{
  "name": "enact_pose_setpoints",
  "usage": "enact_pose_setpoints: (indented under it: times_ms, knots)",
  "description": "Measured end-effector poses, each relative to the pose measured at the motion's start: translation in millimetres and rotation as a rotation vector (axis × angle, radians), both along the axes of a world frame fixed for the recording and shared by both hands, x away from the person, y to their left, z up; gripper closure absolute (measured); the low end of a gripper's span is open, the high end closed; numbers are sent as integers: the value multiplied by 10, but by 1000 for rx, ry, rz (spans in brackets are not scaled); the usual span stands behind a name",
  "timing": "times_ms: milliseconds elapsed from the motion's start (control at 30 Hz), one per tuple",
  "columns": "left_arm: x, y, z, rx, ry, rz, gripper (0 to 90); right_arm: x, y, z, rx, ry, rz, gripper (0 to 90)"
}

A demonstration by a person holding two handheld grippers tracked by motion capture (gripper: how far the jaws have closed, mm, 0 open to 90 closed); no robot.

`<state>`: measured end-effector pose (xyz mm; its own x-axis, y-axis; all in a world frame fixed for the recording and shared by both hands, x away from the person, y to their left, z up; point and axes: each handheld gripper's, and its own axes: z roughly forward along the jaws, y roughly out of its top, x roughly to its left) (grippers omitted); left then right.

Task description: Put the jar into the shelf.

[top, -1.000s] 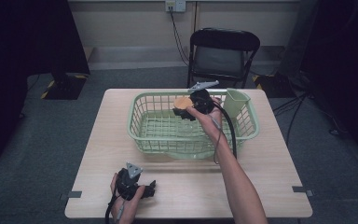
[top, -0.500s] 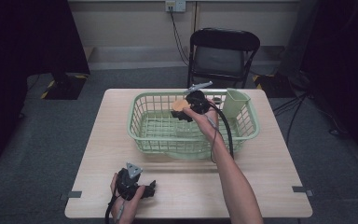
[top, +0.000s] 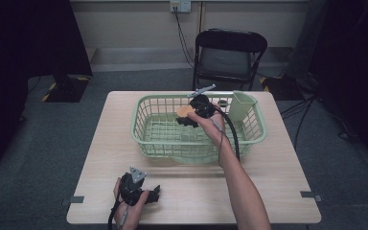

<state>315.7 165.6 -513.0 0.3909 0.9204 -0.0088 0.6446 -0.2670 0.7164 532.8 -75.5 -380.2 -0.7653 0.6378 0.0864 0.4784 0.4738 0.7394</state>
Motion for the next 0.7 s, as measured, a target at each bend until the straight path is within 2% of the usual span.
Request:
enact_pose_setpoints:
  times_ms: [333,700]
  knots:
    - [0,0,0,0,0,0,4,-53,-7,10,-44,-5,30,241]
    - [0,0,0,0,0,0,4,-108,-79,3,-59,14,45,232]
